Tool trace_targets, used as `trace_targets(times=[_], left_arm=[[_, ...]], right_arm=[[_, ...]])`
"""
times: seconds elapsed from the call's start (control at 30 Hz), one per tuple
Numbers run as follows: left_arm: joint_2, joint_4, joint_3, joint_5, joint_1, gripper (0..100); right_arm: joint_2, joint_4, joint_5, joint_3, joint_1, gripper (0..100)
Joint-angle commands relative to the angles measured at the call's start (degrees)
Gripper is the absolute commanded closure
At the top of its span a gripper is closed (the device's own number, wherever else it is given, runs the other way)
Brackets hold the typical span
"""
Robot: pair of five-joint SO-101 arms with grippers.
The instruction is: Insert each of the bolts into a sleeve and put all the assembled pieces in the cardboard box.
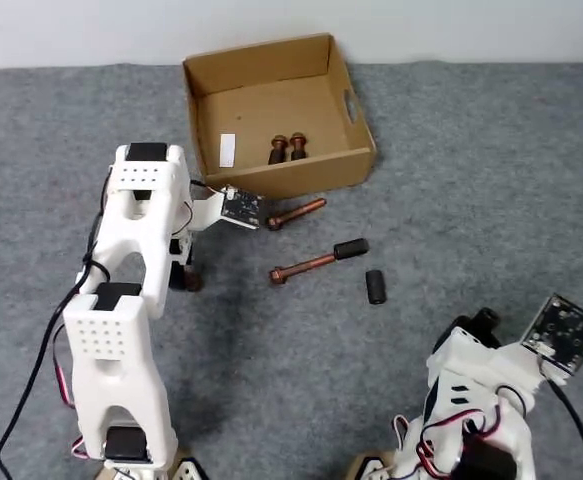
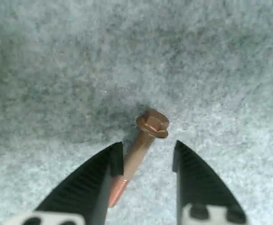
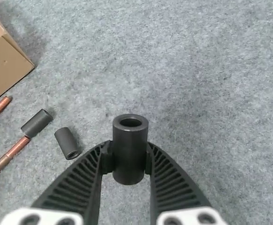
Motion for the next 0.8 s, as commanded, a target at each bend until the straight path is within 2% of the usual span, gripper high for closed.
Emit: trace_targets(times=[0.0, 0.23, 0.4, 0.6, 0.77], left_arm=[[-0.6, 1.1, -2.2, 0.7, -0.4, 81], [-0.3, -0.9, -1.8, 0.9, -0.2, 82], [2.9, -7.4, -2.1, 4.2, -0.3, 85], [4.8, -7.5, -2.9, 8.1, 1.8, 85], [4.7, -6.9, -2.9, 9.1, 3.8, 100]], right_arm=[[-0.1, -1.5, 0.7, -0.4, 0.7, 98.9], [-0.1, -1.5, 0.7, -0.4, 0.7, 98.9], [-0.1, -1.5, 0.7, -0.4, 0.7, 98.9], [-0.1, -1.5, 0.7, -0.4, 0.7, 98.9], [-0.1, -1.5, 0.7, -0.4, 0.7, 98.9]])
